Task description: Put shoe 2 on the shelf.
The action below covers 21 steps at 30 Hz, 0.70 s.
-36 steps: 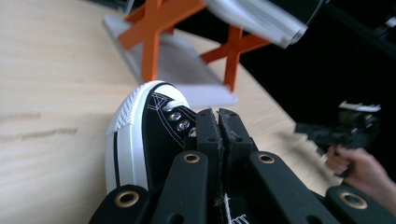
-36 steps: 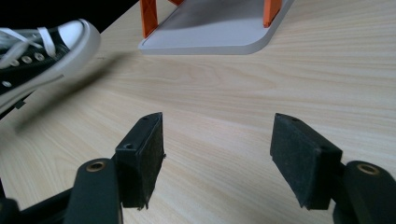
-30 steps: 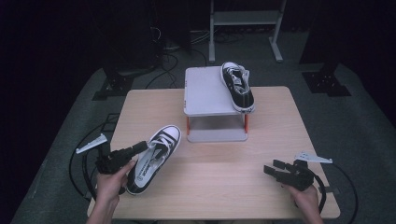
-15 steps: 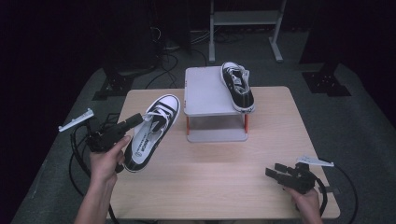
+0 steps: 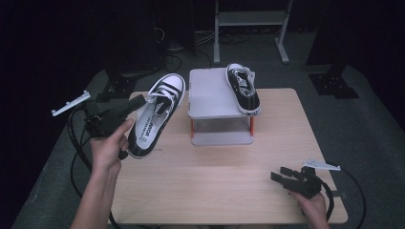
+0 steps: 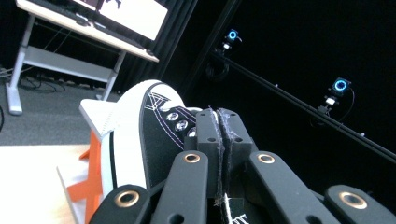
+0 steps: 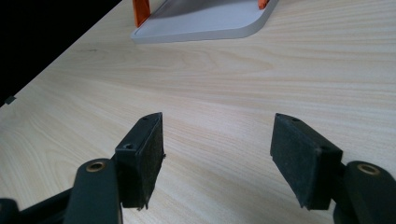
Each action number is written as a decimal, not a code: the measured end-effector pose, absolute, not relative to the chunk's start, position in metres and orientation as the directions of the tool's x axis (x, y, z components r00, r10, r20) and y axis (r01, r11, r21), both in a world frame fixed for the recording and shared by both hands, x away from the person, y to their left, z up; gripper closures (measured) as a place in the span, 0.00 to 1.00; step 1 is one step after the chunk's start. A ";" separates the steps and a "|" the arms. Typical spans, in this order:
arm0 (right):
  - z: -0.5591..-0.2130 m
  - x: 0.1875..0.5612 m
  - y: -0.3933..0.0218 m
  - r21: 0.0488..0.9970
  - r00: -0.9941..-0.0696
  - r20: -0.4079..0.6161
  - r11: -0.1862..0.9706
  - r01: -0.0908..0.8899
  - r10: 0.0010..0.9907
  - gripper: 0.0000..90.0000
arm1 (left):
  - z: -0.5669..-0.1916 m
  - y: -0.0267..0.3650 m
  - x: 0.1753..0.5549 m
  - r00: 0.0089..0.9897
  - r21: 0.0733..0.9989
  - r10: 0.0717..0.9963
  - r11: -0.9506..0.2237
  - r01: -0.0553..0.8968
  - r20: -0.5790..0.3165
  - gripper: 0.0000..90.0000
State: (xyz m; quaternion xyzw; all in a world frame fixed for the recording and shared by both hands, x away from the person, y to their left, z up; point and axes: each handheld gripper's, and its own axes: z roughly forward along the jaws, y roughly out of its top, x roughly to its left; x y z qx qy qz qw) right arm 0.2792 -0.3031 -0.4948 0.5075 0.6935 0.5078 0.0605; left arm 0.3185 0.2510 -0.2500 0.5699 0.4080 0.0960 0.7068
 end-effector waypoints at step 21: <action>-0.491 0.279 -0.308 0.788 -0.506 0.431 -0.038 0.615 0.747 0.38 | -0.245 0.184 0.387 0.600 0.854 0.609 0.350 0.384 -0.519 0.98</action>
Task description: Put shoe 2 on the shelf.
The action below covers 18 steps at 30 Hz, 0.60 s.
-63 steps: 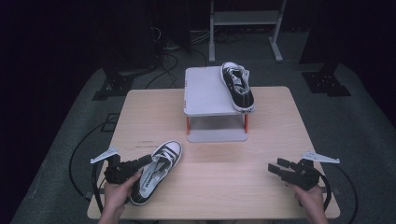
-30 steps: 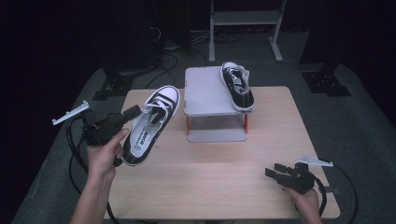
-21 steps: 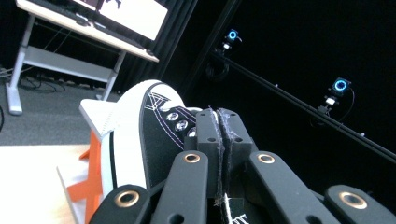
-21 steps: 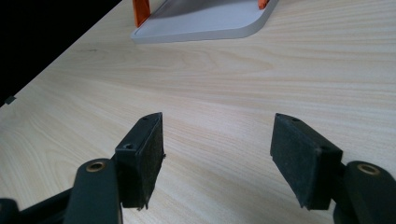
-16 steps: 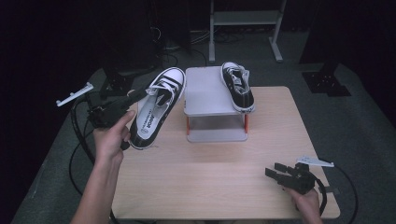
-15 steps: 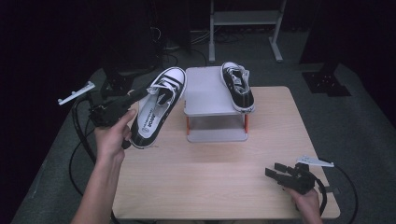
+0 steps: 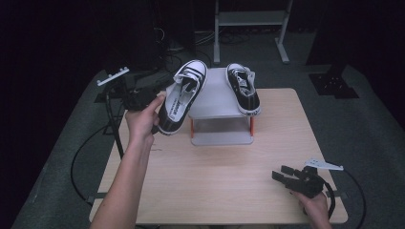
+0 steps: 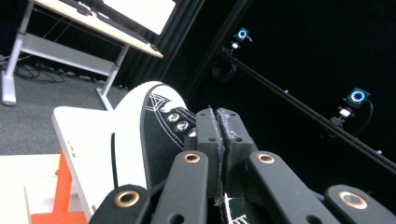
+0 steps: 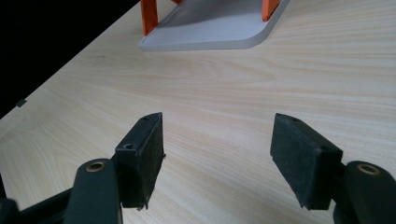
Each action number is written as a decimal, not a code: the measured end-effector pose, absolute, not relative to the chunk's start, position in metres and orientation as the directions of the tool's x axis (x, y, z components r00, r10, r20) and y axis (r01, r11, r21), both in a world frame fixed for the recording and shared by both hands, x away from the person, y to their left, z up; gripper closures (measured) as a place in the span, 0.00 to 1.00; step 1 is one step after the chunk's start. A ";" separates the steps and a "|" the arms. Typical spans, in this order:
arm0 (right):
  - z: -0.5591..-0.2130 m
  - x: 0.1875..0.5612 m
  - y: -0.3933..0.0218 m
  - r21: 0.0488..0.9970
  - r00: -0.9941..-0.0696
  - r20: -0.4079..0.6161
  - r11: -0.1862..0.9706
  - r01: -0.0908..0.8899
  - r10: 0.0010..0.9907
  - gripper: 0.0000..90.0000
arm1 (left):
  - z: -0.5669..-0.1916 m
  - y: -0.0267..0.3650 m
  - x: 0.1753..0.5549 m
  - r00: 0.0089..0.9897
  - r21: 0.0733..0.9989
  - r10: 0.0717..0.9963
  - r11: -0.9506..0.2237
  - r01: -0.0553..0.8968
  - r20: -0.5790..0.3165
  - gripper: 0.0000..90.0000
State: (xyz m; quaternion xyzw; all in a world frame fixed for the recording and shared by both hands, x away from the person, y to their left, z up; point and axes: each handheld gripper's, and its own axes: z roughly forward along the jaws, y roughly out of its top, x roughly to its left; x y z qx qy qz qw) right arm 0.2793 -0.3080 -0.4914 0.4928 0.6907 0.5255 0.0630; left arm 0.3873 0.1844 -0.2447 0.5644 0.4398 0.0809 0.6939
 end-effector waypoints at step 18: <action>-0.485 0.280 -0.315 0.809 -0.512 0.430 -0.066 0.584 0.744 0.38 | -0.254 0.149 0.433 0.523 0.834 0.655 0.364 0.414 -0.545 0.98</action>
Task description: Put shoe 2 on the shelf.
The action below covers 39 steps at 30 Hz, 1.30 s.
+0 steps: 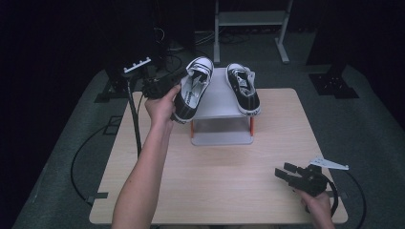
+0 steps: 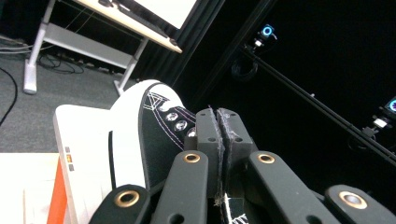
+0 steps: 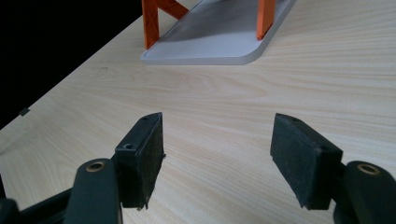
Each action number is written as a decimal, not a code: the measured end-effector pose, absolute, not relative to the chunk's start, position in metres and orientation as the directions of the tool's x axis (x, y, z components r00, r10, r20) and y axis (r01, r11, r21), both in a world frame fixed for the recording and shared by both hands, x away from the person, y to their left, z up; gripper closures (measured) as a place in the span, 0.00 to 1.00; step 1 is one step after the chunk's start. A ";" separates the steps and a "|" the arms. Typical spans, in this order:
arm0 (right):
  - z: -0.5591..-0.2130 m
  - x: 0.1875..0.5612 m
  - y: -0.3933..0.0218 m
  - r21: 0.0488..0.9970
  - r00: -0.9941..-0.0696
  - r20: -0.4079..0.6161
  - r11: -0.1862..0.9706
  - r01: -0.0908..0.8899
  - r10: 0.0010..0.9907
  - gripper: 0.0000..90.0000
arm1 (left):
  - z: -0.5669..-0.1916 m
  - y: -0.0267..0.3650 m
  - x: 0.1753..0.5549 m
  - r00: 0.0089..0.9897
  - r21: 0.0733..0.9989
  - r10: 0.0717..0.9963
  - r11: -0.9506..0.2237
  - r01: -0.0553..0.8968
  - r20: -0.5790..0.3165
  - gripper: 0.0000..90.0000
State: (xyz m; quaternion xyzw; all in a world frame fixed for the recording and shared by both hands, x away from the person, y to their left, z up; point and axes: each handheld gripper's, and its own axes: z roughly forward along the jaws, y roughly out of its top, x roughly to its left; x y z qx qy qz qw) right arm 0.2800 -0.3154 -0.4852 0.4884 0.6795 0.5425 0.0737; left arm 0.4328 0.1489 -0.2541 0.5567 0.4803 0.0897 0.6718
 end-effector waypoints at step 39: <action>-0.480 0.280 -0.318 0.829 -0.531 0.412 -0.063 0.555 0.740 0.37 | -0.306 0.099 0.495 0.421 0.749 0.632 0.442 0.494 -0.651 0.98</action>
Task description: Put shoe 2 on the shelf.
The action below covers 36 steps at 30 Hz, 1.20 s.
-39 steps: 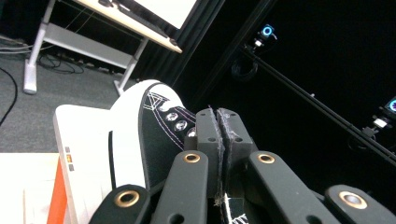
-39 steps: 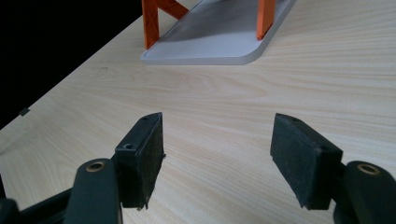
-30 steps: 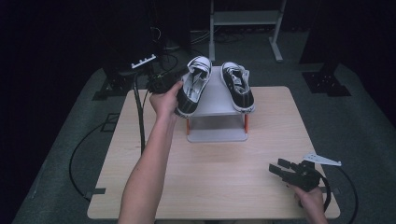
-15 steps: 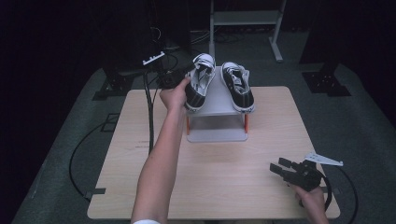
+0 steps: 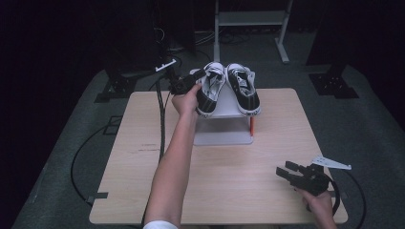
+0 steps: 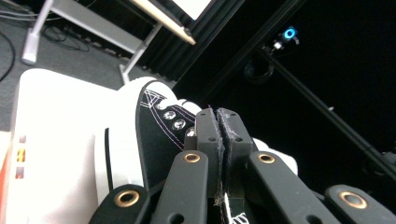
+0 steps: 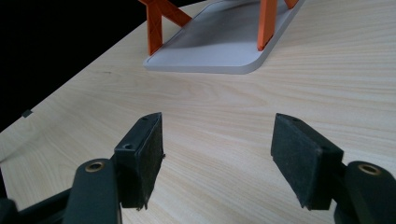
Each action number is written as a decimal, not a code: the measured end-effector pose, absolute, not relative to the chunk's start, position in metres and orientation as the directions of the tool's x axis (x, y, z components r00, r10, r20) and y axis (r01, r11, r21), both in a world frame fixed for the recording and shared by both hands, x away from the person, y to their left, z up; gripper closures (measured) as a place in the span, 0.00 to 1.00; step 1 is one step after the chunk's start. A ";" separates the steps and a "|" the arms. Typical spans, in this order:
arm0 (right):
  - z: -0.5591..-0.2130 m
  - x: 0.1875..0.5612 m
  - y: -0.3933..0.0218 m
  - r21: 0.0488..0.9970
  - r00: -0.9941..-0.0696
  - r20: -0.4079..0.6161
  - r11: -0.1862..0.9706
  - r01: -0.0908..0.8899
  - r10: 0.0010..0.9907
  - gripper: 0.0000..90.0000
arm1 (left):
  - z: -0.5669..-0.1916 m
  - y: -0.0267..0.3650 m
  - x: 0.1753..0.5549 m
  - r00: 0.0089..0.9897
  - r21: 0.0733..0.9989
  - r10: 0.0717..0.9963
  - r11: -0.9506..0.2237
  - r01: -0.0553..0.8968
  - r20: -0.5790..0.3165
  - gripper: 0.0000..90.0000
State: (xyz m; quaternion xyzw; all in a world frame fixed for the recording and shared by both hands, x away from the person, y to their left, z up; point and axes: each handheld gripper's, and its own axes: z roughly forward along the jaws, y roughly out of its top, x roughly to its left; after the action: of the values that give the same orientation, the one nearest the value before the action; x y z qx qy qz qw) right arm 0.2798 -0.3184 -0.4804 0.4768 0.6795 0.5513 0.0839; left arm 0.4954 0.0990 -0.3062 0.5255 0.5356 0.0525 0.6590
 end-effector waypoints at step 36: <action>-0.482 0.288 -0.313 0.833 -0.521 0.334 0.013 0.553 0.786 0.35 | -0.331 0.196 0.446 0.511 0.830 0.660 0.365 0.423 -0.551 0.63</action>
State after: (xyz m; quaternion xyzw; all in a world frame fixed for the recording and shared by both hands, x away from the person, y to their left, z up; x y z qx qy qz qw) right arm 0.2881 -0.3126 -0.4822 0.4764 0.7028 0.5162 0.1126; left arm 0.4459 0.1958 -0.3311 0.5566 0.4863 0.0887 0.6677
